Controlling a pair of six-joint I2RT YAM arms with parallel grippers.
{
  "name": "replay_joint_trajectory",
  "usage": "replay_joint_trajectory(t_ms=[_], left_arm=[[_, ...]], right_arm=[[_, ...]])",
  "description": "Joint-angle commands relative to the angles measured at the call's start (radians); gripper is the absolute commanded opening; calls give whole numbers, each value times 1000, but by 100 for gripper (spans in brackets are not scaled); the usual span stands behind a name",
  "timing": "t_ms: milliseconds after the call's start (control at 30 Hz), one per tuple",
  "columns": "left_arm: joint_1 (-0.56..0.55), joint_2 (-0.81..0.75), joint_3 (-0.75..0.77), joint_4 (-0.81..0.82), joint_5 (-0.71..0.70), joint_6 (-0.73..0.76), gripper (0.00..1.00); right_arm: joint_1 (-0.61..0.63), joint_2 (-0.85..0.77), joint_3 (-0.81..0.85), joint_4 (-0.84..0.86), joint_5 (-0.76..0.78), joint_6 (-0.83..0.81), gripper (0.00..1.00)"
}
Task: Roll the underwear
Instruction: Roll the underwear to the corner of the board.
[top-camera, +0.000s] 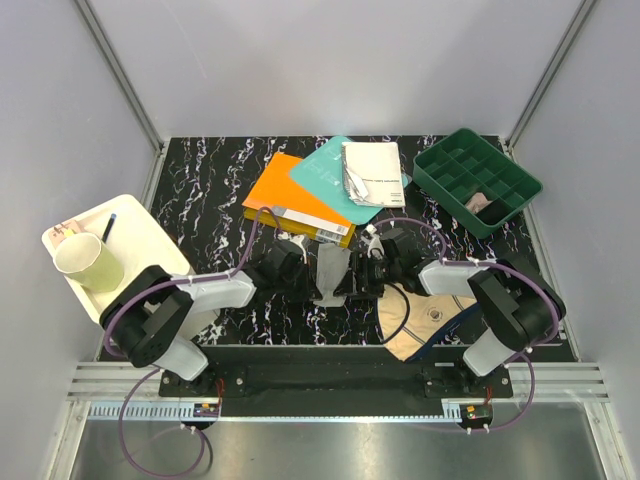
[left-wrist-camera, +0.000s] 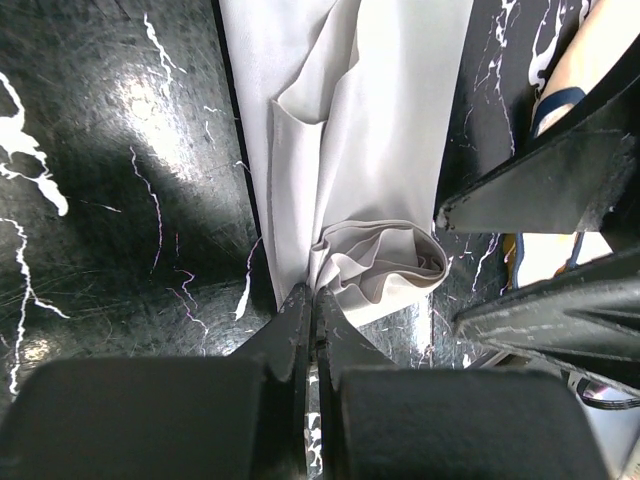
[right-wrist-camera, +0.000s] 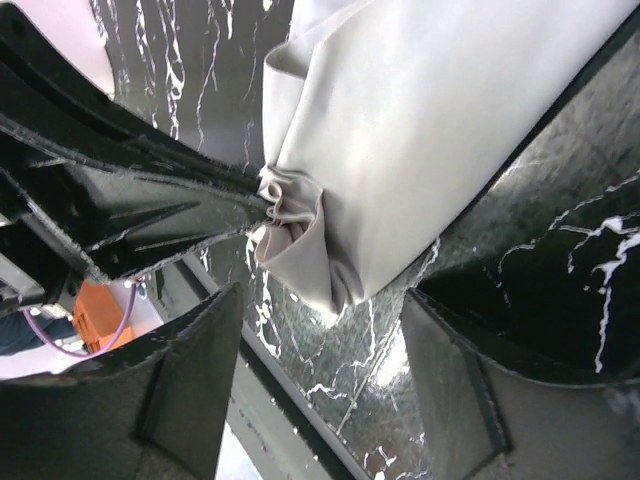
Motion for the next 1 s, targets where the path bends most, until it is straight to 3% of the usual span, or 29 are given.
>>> replay_joint_trajectory(t_ms=[0,267,400,600,733,833,967], left_arm=[[4,10,10,41,33,-7,0],[7,16,11,46,36,-13,0],[9,15,10,49,36,-14,0],[7,-8,2,56,36,-19,3],[10,-53,-13,39,9,-25,29],[10,-87,-24,24,-13,-25,43],[13,-120,-36,15,-28,-19,53]], right_arm=[[18,50,-16,-3,104,-34,71],[44,88,-7,-15,150,-39,62],[45,91,5,-68,198,-38,51],[45,131,30,-107,236,-22,20],[45,151,42,-124,259,-13,8],[44,156,47,-136,272,-10,1],[45,154,48,-141,270,-11,0]])
